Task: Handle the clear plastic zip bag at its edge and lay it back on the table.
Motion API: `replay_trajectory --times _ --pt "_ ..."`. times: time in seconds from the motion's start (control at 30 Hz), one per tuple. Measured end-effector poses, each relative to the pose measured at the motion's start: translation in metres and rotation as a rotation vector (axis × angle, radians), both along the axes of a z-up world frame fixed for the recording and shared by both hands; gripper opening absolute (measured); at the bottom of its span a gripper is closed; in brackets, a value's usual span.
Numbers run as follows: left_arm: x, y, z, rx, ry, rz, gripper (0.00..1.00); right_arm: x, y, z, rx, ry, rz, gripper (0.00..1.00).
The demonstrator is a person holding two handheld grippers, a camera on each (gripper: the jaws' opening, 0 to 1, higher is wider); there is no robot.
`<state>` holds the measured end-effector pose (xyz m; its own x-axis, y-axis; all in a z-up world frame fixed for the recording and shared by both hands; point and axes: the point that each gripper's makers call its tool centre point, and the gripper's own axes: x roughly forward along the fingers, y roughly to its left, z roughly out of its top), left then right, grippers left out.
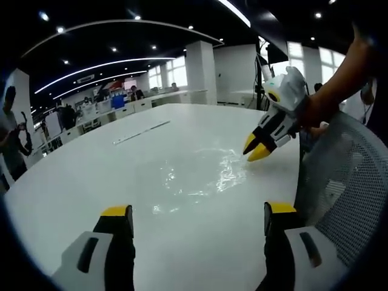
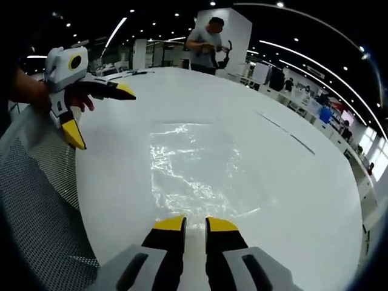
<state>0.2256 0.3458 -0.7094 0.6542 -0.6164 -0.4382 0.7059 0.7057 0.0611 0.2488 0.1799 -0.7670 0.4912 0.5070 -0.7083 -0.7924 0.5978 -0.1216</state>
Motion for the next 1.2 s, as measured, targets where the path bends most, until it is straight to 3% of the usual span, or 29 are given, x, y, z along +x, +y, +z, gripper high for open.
replay_trajectory --times 0.53,1.2 --pt "-0.002 -0.004 -0.002 0.001 0.006 -0.019 0.88 -0.008 -0.012 -0.001 -0.053 0.017 0.060 0.16" --pt "-0.002 -0.004 0.000 0.000 0.002 -0.021 0.87 0.004 -0.028 -0.010 -0.216 0.014 0.204 0.22"
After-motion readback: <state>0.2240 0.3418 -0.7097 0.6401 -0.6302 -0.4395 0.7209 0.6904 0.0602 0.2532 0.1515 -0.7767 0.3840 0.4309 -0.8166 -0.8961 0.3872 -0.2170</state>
